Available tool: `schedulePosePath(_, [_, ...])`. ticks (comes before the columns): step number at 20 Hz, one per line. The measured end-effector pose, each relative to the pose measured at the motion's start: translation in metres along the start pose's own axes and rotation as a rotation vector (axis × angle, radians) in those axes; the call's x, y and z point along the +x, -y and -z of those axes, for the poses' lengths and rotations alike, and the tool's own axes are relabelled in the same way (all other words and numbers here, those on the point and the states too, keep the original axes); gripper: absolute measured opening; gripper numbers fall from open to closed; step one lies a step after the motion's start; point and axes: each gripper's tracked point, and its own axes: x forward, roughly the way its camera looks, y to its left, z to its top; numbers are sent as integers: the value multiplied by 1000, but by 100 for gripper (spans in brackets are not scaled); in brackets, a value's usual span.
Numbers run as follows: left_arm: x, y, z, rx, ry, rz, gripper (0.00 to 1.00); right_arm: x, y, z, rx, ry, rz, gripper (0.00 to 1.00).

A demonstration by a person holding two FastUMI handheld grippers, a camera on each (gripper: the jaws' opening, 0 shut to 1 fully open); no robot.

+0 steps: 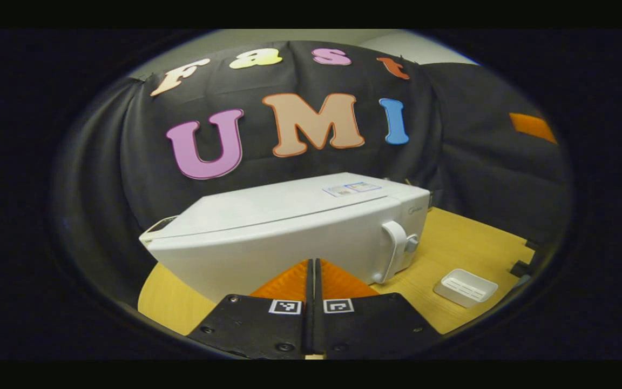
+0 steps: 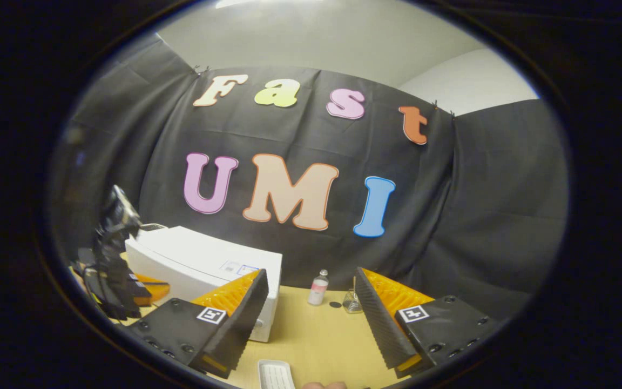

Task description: Open the microwave oven with the left hand, put the food in, and close the microwave oven.

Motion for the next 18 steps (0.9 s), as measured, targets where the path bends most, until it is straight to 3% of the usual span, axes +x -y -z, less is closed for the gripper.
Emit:
schedulePosePath(5, [-67,-39,-69,-22,150,-106,1,8,-20,2,6,-4,-36,97])
schedulePosePath(7, [-104,-59,-117,-51,349,-196,6,7,-26,0,3,0,-48,97])
schedulePosePath(9, [-117,-58,-137,-57,413,-180,99,8,-31,-2,3,6,-55,97])
schedulePosePath(10, [-115,-57,-131,-45,392,-177,94,8,-34,-3,4,8,-59,97])
schedulePosePath(14, [-118,-46,-104,-60,309,-152,97,6,-43,-5,12,13,-73,97])
schedulePosePath(18, [-119,-47,-105,-50,306,-140,97,1,-45,-5,8,13,-73,97])
